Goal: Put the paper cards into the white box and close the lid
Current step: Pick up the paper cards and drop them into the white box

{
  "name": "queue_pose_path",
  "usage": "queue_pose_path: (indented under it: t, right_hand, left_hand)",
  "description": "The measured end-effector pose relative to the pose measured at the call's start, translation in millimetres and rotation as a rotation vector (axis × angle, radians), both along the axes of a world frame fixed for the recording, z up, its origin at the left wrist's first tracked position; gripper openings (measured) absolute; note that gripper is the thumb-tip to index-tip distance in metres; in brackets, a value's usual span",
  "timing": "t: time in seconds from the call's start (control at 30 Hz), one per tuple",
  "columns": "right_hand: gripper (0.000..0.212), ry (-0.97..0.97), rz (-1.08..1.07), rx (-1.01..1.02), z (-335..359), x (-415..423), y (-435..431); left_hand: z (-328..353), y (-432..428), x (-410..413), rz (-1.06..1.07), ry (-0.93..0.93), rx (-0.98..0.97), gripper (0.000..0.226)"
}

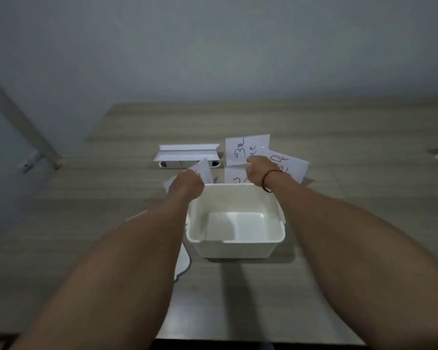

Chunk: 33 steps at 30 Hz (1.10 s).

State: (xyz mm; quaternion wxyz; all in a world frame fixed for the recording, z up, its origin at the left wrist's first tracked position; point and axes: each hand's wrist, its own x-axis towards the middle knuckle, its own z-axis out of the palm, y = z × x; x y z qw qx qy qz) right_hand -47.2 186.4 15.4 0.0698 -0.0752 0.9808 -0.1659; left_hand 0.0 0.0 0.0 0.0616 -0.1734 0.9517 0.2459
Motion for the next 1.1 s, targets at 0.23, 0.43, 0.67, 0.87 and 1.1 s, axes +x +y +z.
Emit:
queue_pose_path:
  t: [0.23,0.43,0.67,0.87,1.1]
  right_hand:
    - [0.033,0.025,0.079,0.17,-47,-46,10]
    - [0.031,-0.023,-0.042,0.138,-78,-63,15]
    - [0.029,-0.018,0.006,0.136,-74,-61,12]
    - [0.032,0.239,0.075,0.06,-36,-47,13]
    - [0.032,0.336,0.032,-0.118,34,-31,20]
  left_hand:
    - [-65,3,-5,0.135,-0.129,-0.071,0.045]
    - [-90,9,-9,0.203,-0.079,-0.013,0.044]
    - [-91,6,-11,0.205,-0.096,0.048,0.046]
    - [-81,8,-5,0.264,-0.133,0.124,0.04]
    - [-75,11,1,0.241,-0.102,0.152,0.038]
